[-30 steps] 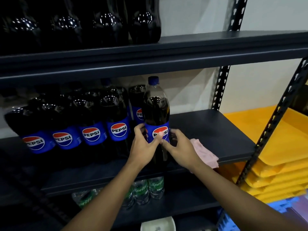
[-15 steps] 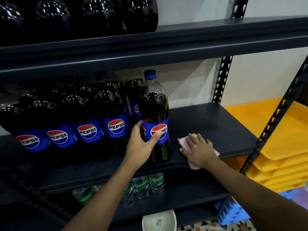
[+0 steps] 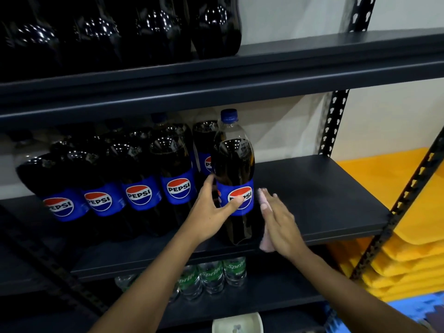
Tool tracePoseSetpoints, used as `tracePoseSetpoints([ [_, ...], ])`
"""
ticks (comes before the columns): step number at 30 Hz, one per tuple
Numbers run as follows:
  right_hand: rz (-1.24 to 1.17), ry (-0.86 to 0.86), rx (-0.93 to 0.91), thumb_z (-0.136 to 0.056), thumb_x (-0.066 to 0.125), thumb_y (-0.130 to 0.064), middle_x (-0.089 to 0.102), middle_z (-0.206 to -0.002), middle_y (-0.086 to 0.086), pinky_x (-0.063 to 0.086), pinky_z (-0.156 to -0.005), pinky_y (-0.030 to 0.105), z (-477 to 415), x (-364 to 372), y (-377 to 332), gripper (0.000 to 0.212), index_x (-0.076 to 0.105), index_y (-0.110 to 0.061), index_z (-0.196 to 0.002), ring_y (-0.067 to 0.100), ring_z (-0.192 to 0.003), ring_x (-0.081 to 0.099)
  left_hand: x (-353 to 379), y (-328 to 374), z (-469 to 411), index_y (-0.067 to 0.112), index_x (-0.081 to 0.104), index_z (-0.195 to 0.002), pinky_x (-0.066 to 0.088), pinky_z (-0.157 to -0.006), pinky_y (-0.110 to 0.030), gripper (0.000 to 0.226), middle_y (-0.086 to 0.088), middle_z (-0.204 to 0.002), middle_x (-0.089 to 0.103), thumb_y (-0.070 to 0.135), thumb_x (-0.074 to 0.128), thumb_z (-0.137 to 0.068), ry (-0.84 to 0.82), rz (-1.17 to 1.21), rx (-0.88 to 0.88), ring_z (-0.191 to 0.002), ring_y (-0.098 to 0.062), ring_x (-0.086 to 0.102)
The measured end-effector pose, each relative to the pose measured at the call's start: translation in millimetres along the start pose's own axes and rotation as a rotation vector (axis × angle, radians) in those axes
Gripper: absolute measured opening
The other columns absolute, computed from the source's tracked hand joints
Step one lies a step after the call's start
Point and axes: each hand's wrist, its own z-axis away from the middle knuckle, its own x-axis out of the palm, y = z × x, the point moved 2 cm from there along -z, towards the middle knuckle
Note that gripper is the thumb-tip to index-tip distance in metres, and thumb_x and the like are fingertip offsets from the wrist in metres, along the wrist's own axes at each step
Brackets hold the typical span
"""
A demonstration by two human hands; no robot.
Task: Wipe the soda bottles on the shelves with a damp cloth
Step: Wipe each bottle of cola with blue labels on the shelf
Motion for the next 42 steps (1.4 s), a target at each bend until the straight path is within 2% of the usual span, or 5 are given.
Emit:
tracePoseSetpoints([
  [5, -0.236, 0.18, -0.199, -0.107, 0.019, -0.055, 0.002, -0.169, -0.024, 0.011, -0.123, 0.014, 9.2, 36.6, -63.8, 0.061, 0.01, -0.03, -0.163, -0.004, -0.155, 0.006, -7.8, 2.3, 0.5, 0.05, 0.038, -0.139, 0.057, -0.101, -0.027, 0.066, 0.027, -0.132, 0.055, 0.04, 0.081, -0.09, -0.049, 0.013, 0.021, -0.116, 0.006, 0.064],
  [13, 0.012, 0.507, -0.587, -0.112, 0.029, -0.039, 0.037, -0.151, 0.014, 0.039, -0.109, 0.037, -57.7, -5.3, -157.6, 0.047, 0.035, -0.031, -0.157, 0.025, -0.129, 0.041, -13.5, -6.0, -5.2, 0.063, 0.036, -0.13, 0.059, -0.103, -0.036, 0.068, 0.015, -0.139, 0.056, 0.057, 0.083, -0.081, -0.051, 0.053, 0.001, -0.122, -0.009, 0.067],
  [24, 0.27, 0.327, -0.518, -0.105, 0.05, -0.033, 0.037, -0.048, -0.012, 0.023, -0.056, 0.031, -86.0, -49.1, -217.2, 0.056, 0.033, -0.025, -0.053, 0.005, -0.045, 0.037, -19.3, 15.4, -7.9, 0.038, 0.055, -0.136, 0.056, -0.097, -0.03, 0.064, 0.016, -0.133, 0.066, 0.074, 0.059, -0.083, -0.064, 0.239, -0.107, -0.119, -0.003, 0.064],
  [32, 0.145, 0.596, -0.628, -0.102, 0.042, -0.024, 0.065, -0.101, 0.006, 0.045, -0.083, 0.034, -67.5, -25.7, -195.0, 0.031, 0.07, -0.011, -0.102, 0.022, -0.094, 0.056, 12.8, 52.9, -37.9, 0.02, 0.071, -0.117, 0.061, -0.079, -0.023, 0.048, 0.001, -0.101, 0.082, 0.039, 0.027, -0.115, 0.186, 0.684, -0.08, -0.094, -0.007, 0.077],
  [42, -0.185, 0.607, -0.198, -0.109, 0.021, -0.049, 0.026, -0.166, -0.001, 0.032, -0.122, 0.04, -4.6, 66.1, -76.2, 0.059, 0.016, -0.027, -0.163, 0.013, -0.152, 0.029, 22.3, 43.2, -44.6, 0.017, 0.074, -0.125, 0.061, -0.094, -0.038, 0.055, -0.005, -0.112, 0.081, 0.055, 0.037, -0.109, 0.337, 0.811, -0.22, -0.105, -0.021, 0.076],
])
